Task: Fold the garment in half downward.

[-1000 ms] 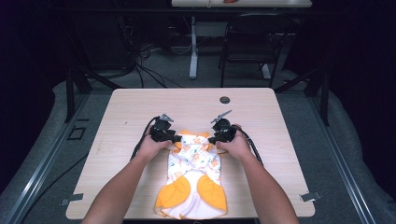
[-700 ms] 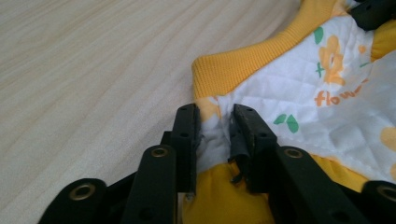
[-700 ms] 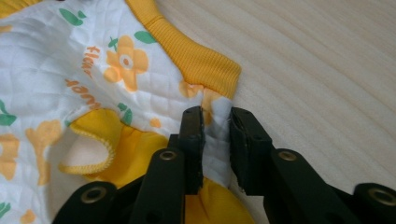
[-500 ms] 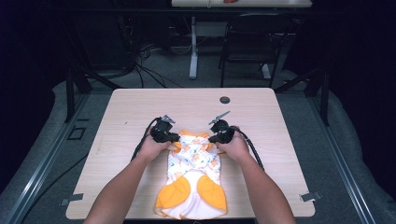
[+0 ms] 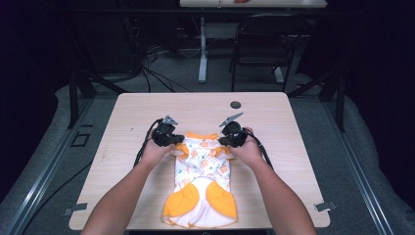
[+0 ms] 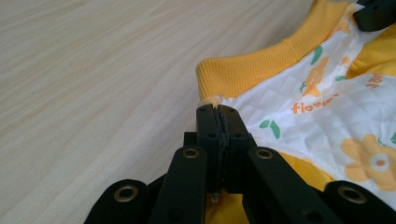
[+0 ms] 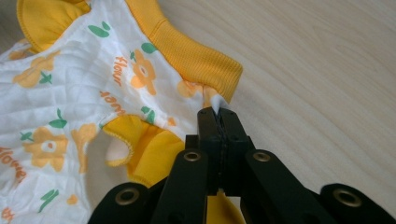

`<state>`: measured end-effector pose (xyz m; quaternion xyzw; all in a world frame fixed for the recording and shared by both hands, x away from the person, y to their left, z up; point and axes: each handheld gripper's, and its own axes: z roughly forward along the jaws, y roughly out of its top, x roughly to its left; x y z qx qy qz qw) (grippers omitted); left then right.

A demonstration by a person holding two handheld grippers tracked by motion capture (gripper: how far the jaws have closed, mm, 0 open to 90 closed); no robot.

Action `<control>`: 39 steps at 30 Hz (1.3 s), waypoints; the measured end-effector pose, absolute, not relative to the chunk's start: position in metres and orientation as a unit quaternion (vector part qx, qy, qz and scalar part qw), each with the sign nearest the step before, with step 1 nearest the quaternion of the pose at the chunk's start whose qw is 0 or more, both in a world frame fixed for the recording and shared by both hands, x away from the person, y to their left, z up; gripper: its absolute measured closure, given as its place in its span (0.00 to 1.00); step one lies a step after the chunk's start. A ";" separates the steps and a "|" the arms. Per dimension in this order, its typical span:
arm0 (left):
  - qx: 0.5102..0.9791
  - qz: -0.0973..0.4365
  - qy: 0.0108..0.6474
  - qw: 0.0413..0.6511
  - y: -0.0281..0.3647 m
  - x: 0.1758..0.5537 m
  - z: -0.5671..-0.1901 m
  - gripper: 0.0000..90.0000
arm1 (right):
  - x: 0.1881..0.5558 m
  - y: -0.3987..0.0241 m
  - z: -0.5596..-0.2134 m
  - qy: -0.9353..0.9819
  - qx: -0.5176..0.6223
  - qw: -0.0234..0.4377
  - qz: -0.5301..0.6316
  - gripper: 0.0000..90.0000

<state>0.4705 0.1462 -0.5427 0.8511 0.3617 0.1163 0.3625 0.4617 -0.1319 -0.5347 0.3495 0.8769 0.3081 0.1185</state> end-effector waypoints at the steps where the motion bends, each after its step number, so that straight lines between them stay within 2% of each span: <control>1: 0.850 0.118 0.359 0.367 0.146 0.470 -0.541 0.99 | 0.461 -0.132 -0.533 0.875 0.350 0.119 0.312 0.99; 15: 0.844 0.164 0.335 0.385 0.147 0.463 -0.505 0.99 | 0.458 -0.140 -0.497 0.860 0.352 0.149 0.339 0.99; 39: 0.829 0.192 0.316 0.419 0.159 0.457 -0.461 0.99 | 0.453 -0.136 -0.450 0.851 0.323 0.194 0.365 0.99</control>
